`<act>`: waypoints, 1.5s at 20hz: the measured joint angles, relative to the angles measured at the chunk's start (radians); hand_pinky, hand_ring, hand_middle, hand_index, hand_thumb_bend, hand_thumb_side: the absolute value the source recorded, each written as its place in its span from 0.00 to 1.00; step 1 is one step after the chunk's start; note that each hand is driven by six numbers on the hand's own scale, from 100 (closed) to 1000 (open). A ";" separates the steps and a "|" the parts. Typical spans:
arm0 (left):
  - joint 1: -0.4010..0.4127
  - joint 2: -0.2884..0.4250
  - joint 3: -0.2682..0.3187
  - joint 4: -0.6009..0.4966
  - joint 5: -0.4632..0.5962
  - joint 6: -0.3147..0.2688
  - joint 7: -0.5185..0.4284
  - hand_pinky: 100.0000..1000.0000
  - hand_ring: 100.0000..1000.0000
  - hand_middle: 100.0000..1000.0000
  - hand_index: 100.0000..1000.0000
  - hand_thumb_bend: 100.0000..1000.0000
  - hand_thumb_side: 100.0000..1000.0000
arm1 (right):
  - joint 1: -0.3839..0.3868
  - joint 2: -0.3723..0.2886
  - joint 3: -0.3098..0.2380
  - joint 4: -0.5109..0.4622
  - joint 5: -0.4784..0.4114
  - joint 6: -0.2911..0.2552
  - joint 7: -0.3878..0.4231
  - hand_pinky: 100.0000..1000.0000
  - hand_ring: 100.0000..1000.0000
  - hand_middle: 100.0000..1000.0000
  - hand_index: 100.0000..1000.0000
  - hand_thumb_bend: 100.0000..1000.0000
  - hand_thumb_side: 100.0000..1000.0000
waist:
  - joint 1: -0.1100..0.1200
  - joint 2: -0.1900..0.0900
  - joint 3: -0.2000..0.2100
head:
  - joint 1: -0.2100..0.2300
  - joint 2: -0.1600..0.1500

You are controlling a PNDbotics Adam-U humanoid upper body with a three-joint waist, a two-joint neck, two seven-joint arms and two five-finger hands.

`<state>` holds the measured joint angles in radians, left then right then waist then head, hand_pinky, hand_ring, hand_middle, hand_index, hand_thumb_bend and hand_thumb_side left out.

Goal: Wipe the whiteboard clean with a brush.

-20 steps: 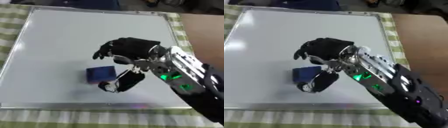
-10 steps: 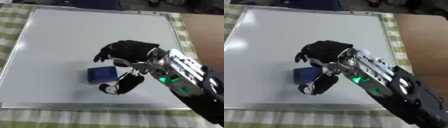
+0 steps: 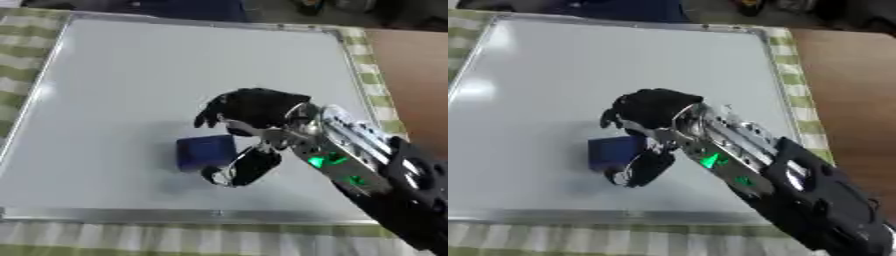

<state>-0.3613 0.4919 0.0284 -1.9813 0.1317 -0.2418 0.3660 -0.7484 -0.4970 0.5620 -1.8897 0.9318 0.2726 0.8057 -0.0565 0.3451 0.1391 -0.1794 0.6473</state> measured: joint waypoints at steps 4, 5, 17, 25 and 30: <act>0.000 0.000 0.000 0.000 0.001 0.000 -0.001 0.70 0.86 0.85 0.89 0.32 1.00 | -0.001 0.001 0.001 0.034 0.012 0.001 -0.014 0.82 0.88 0.69 0.88 0.23 0.48 | 0.000 0.002 0.004 | -0.003 -0.006; 0.000 0.000 -0.001 0.000 0.001 0.000 -0.001 0.70 0.86 0.85 0.89 0.32 1.00 | -0.001 0.002 0.001 0.041 0.014 0.000 -0.016 0.82 0.88 0.69 0.88 0.23 0.48 | 0.000 0.002 0.004 | -0.003 -0.007; -0.001 -0.001 -0.005 0.000 0.004 0.001 -0.005 0.70 0.86 0.84 0.89 0.30 1.00 | -0.008 0.010 0.010 0.072 0.011 -0.004 -0.020 0.81 0.87 0.65 0.83 0.30 0.43 | -0.001 0.012 0.009 | -0.008 -0.009; -0.002 -0.009 -0.006 0.000 0.007 0.007 -0.011 0.70 0.86 0.84 0.88 0.28 1.00 | -0.009 0.028 0.012 0.147 0.043 -0.010 -0.071 0.80 0.86 0.59 0.79 0.27 0.43 | -0.001 0.013 0.011 | -0.011 -0.010; -0.003 -0.009 -0.006 0.000 0.009 0.009 -0.013 0.70 0.85 0.84 0.88 0.27 1.00 | -0.009 0.037 0.012 0.203 0.044 -0.041 -0.106 0.80 0.86 0.56 0.77 0.26 0.42 | -0.001 0.016 0.012 | -0.016 -0.012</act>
<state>-0.3644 0.4827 0.0225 -1.9813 0.1405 -0.2332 0.3533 -0.7572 -0.4598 0.5742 -1.6864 0.9758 0.2312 0.6993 -0.0575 0.3613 0.1507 -0.1951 0.6351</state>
